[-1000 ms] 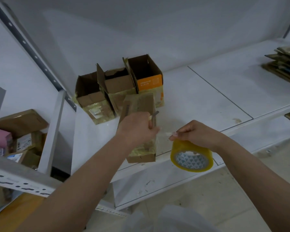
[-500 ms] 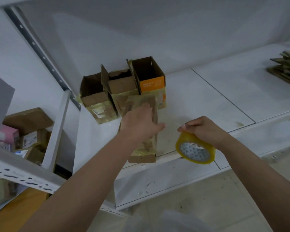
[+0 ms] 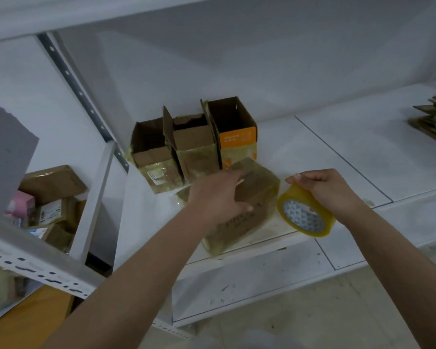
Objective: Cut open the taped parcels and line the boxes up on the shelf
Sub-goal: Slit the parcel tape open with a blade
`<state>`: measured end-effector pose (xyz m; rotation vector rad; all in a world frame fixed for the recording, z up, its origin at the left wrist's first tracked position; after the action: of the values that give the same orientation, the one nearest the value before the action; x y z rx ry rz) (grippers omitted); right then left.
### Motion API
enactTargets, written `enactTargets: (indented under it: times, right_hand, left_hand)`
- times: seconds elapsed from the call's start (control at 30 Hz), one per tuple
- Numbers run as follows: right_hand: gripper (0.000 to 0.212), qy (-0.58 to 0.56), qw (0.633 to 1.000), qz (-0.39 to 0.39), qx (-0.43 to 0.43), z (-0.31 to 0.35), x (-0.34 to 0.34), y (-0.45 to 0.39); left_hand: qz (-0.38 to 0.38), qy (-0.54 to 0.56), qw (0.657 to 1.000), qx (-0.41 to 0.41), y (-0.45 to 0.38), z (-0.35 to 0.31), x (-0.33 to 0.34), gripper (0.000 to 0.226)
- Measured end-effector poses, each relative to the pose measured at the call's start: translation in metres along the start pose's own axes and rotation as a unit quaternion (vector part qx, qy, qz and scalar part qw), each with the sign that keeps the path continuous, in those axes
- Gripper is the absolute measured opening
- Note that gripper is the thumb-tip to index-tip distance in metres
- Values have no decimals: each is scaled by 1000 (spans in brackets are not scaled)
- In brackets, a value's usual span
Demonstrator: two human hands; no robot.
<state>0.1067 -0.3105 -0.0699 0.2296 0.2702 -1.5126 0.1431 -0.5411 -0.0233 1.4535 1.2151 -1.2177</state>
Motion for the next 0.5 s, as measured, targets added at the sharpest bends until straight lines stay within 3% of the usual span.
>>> enactTargets:
  times: [0.13, 0.23, 0.37, 0.5]
  right_hand:
    - [21, 0, 1000, -12, 7, -1, -3, -2]
    - [21, -3, 999, -37, 18, -4, -11, -2]
    - [22, -5, 999, -45, 21, -5, -13, 0]
    - [24, 3, 999, -32, 13, 1, -6, 1]
  left_hand:
    - [12, -61, 998, -12, -6, -7, 18, 81]
    - [5, -33, 999, 25, -4, 15, 7, 76]
    - [68, 12, 995, 76, -1, 34, -14, 67]
    - [-14, 28, 999, 6, -1, -9, 4, 85]
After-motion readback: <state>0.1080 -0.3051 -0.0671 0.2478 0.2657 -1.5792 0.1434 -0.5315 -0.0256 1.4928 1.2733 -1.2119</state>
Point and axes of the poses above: each hand's wrist, its own y-axis away from the middle knuckle, its own x-axis out of the palm, z = x × y, the point moved 1 cm from there along -y, towards the middle knuckle, and after that the axes turned 4 degrees about -x, right-handed, at the moved point
